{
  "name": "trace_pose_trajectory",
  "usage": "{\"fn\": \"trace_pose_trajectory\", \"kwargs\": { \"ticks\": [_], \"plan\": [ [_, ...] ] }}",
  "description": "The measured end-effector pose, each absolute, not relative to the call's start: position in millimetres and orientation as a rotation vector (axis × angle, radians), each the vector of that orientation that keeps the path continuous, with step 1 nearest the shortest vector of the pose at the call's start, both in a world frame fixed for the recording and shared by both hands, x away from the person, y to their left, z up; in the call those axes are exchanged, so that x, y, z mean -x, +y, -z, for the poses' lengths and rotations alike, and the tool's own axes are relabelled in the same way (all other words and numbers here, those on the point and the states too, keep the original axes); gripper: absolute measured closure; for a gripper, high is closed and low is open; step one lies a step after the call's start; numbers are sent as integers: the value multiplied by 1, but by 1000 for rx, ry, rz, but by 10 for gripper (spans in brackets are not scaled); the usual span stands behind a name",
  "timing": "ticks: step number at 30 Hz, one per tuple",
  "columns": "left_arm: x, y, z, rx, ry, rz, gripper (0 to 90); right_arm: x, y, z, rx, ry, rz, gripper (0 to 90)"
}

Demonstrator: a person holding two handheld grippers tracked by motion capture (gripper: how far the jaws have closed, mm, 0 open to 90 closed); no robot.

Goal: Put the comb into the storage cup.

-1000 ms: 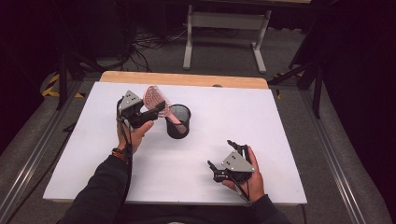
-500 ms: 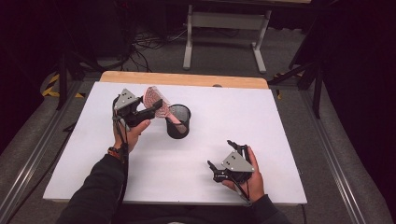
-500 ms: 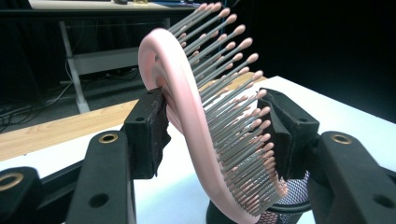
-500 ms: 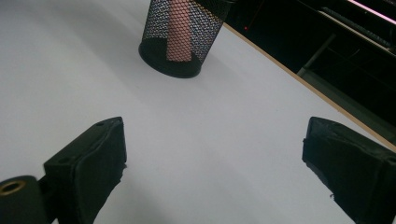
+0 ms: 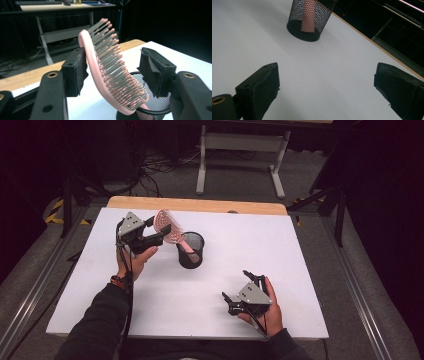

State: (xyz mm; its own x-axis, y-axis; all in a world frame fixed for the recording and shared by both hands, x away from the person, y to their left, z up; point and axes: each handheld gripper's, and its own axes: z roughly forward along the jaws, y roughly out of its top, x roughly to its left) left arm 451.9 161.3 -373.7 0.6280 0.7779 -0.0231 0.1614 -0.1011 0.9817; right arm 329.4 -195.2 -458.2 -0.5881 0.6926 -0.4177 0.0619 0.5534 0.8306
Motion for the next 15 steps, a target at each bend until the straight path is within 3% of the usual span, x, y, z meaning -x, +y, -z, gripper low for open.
{"fn": "trace_pose_trajectory", "kwargs": {
  "ticks": [15],
  "plan": [
    [-443,161,357,-1665,741,-712,324,-330,-195,458,-610,2016,-1041,72]
  ]
}}
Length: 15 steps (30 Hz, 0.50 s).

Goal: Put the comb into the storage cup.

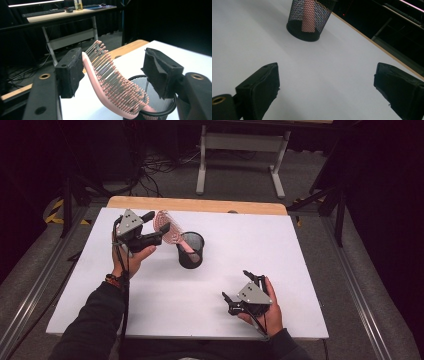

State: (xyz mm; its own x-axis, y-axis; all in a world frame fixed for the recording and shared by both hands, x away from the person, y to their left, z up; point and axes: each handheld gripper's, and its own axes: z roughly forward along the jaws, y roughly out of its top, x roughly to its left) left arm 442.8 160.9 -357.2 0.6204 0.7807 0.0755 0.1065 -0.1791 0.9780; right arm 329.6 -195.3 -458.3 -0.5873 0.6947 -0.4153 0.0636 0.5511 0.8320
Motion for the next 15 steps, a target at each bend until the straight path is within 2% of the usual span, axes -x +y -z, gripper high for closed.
{"fn": "trace_pose_trajectory", "kwargs": {
  "ticks": [15],
  "plan": [
    [-436,158,354,-1708,708,-750,263,-329,-195,458,-610,2014,-1042,73]
  ]
}}
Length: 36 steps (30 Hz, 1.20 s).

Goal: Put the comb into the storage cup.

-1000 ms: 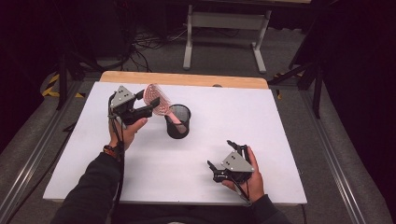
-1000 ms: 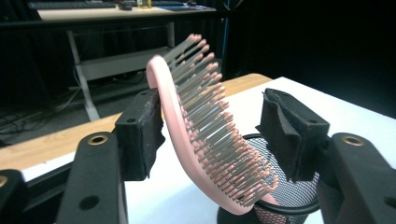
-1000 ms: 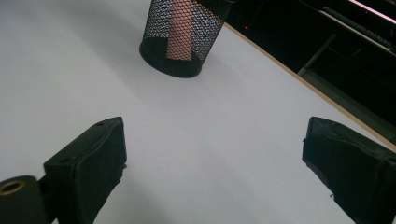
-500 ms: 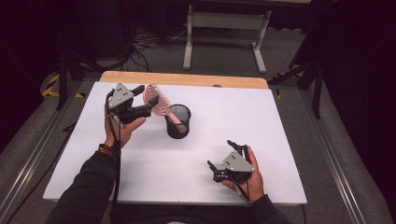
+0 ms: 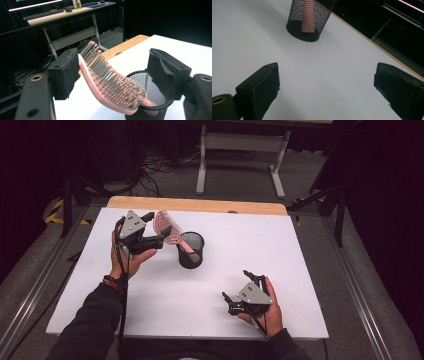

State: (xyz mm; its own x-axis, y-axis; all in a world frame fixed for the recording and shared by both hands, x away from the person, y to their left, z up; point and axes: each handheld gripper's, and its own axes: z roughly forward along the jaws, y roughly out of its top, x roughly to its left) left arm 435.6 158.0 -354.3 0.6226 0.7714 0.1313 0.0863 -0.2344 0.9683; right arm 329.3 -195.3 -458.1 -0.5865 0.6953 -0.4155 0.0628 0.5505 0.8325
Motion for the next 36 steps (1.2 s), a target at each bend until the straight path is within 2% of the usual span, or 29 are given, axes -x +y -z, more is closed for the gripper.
{"fn": "trace_pose_trajectory", "kwargs": {
  "ticks": [20,27,36],
  "plan": [
    [-430,157,363,-1699,670,-732,123,-329,-195,458,-608,2014,-1039,73],
    [-429,159,368,-1710,650,-709,39,-329,-195,458,-606,2016,-1038,73],
    [-426,160,369,-1711,638,-727,32,-329,-195,458,-600,2011,-1043,74]
  ]
}}
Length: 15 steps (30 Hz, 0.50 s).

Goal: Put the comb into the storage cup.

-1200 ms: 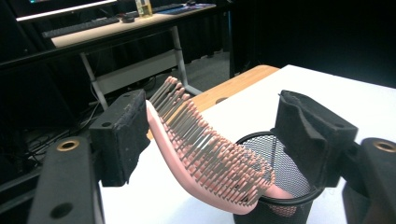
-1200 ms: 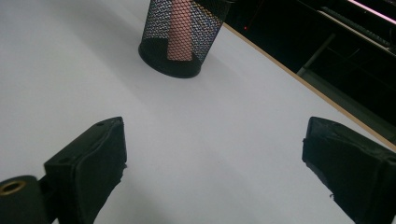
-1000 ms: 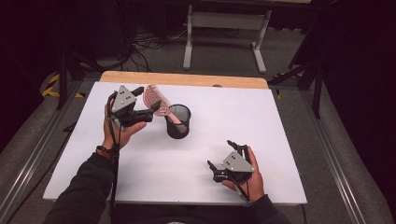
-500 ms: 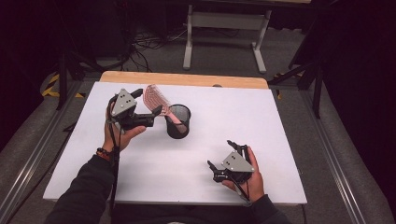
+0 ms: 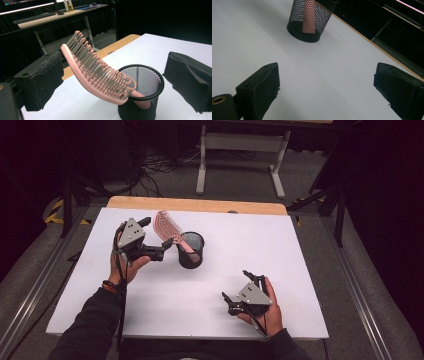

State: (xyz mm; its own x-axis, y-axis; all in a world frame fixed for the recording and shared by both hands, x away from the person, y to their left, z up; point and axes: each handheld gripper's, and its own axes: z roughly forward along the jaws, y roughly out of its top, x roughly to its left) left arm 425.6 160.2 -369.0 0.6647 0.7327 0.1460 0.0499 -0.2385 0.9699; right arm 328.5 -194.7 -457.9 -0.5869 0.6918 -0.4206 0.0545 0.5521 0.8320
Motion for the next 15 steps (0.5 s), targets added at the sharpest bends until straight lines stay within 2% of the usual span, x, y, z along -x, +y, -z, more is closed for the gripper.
{"fn": "trace_pose_trajectory", "kwargs": {
  "ticks": [15],
  "plan": [
    [-412,158,375,-1738,572,-757,27,-328,-196,457,-605,1997,-1056,73]
  ]
}}
